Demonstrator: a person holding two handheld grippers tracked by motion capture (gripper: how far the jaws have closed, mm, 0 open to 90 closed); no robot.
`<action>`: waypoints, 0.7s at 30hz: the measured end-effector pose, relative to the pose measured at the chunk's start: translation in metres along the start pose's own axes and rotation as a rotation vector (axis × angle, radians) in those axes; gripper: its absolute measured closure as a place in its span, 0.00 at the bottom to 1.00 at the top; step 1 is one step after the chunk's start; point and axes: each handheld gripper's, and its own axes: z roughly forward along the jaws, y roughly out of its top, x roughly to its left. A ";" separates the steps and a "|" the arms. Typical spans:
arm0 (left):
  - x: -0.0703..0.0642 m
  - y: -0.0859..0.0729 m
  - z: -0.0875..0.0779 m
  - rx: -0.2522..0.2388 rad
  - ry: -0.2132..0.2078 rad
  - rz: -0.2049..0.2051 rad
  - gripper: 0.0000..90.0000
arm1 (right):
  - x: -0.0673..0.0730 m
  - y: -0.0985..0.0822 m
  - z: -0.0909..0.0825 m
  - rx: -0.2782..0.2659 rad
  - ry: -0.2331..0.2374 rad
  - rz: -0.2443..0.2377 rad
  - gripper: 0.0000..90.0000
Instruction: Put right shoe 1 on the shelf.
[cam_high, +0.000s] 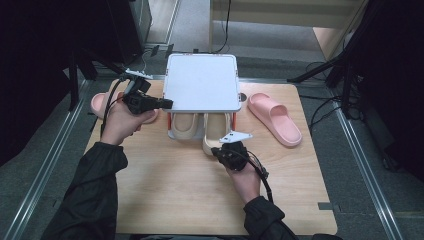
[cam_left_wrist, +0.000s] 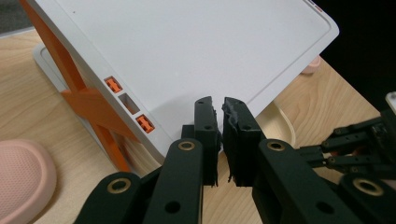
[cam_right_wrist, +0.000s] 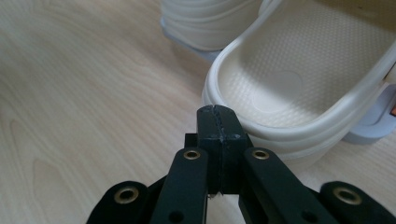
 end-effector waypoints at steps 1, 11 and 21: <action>0.000 0.000 0.000 0.000 0.000 0.001 0.93 | -0.002 0.002 0.002 -0.001 -0.005 0.002 1.00; 0.000 0.000 0.000 -0.002 0.000 -0.002 0.93 | -0.016 0.022 0.018 0.017 -0.008 -0.014 1.00; -0.004 0.000 -0.001 -0.015 0.029 0.021 0.84 | -0.021 0.025 0.017 0.026 0.036 0.021 1.00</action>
